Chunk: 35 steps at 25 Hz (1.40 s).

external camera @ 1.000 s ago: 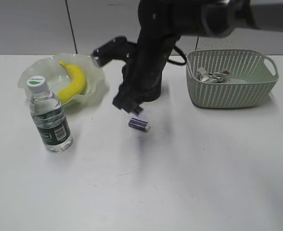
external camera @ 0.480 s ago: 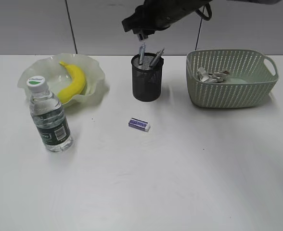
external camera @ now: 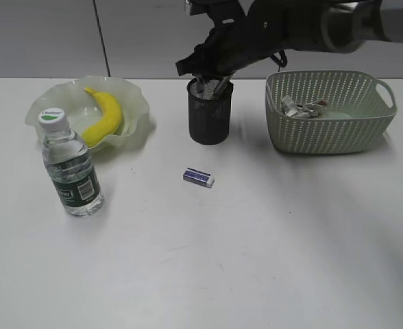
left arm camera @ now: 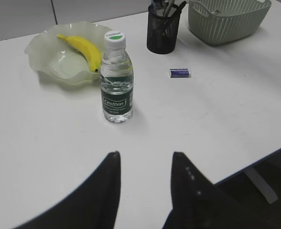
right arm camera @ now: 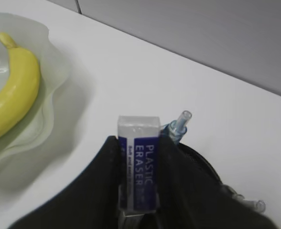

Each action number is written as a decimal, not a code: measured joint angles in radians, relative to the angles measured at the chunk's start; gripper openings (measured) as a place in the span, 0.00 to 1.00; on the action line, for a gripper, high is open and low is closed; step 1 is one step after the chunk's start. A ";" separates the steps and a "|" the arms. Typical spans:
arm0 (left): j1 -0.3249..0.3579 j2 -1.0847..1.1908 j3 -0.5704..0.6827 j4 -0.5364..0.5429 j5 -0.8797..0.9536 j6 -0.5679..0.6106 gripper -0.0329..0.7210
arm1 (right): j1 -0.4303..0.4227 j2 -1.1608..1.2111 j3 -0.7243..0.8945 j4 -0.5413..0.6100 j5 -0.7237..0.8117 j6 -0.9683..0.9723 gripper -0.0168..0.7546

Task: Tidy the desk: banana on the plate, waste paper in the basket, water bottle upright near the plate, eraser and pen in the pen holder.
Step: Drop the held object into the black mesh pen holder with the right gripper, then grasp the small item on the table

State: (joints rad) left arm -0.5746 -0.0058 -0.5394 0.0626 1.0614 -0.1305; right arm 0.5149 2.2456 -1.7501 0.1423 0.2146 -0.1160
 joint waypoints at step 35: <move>0.000 0.000 0.000 0.000 0.000 0.000 0.40 | -0.006 -0.620 0.363 -0.048 0.833 0.051 0.61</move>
State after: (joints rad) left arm -0.5746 -0.0058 -0.5394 0.0626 1.0614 -0.1305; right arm 0.5089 1.6256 -1.3870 0.0940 1.0476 -0.0646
